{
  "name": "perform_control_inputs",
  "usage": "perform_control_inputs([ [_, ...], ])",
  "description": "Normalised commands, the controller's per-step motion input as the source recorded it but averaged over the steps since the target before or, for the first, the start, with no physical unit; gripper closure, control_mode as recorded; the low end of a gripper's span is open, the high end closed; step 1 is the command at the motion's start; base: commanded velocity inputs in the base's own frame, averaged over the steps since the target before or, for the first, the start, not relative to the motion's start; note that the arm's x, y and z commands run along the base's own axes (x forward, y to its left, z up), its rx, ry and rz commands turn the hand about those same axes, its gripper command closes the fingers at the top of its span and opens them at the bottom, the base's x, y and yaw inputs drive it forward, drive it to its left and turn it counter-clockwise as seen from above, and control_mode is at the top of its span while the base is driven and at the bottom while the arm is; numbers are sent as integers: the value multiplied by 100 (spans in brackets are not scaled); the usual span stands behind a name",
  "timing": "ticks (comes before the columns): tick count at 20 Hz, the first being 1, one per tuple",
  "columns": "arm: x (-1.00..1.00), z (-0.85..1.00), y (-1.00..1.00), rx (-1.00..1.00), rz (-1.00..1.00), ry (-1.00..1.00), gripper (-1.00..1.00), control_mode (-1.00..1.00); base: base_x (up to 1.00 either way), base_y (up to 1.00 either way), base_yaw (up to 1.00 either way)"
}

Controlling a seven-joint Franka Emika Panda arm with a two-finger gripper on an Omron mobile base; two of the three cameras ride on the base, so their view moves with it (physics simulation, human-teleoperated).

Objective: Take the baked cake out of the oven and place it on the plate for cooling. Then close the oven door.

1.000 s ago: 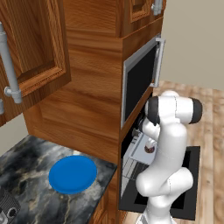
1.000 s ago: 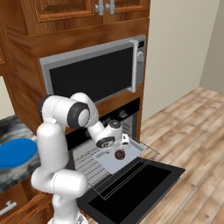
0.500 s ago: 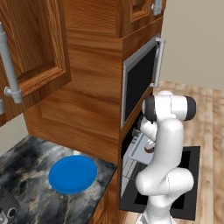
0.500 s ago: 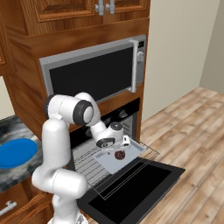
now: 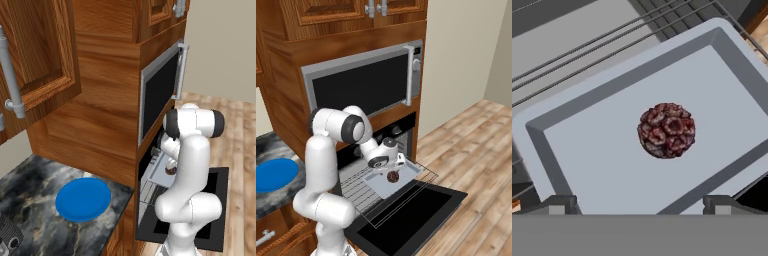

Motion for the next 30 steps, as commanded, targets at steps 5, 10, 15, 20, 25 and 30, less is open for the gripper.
perform_control_inputs([
  [5,11,-18,0,0,0,0,-100,-100,0,0,0],
  [10,7,-23,0,0,0,0,-100,-100,0,0,0],
  [15,4,-28,0,0,0,2,-100,-100,0,0,0],
  [20,0,-33,0,0,0,3,-100,-100,0,0,0],
  [25,-2,-36,-2,0,0,1,-100,-100,0,0,0],
  [30,-8,-37,-3,0,0,0,-100,-100,0,0,0],
])
